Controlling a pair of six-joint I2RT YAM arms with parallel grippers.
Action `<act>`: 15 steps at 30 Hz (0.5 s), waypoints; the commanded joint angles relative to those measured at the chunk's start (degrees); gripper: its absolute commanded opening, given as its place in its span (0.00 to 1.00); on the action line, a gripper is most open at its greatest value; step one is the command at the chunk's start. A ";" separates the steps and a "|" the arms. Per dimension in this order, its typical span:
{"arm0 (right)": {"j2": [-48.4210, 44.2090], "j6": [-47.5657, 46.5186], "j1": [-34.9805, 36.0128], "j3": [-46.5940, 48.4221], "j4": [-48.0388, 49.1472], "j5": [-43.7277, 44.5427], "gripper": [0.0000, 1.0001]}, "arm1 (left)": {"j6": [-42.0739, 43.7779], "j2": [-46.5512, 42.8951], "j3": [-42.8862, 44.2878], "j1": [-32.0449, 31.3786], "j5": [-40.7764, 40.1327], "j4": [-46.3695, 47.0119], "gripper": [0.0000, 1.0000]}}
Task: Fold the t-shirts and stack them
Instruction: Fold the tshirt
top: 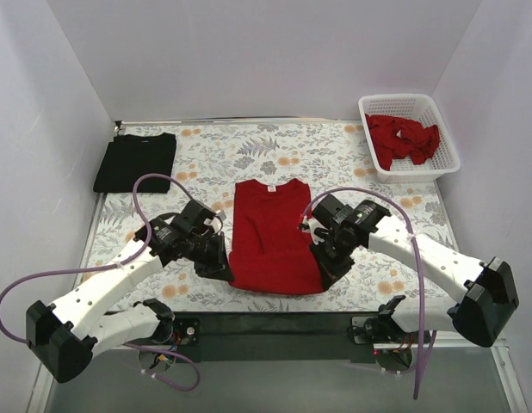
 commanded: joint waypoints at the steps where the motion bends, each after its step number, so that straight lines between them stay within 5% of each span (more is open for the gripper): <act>1: -0.89 -1.87 0.17 8.49 -9.33 -0.75 0.01 | -0.19 -1.63 2.81 -0.26 3.34 -6.33 0.00; 6: 3.85 -3.71 -2.10 20.18 -11.81 4.96 0.01 | -3.79 2.58 11.77 -0.17 -10.34 -5.38 0.00; 15: 15.09 -11.00 -9.40 33.81 -11.28 5.77 0.01 | -5.03 12.85 14.69 2.02 -23.21 8.15 0.00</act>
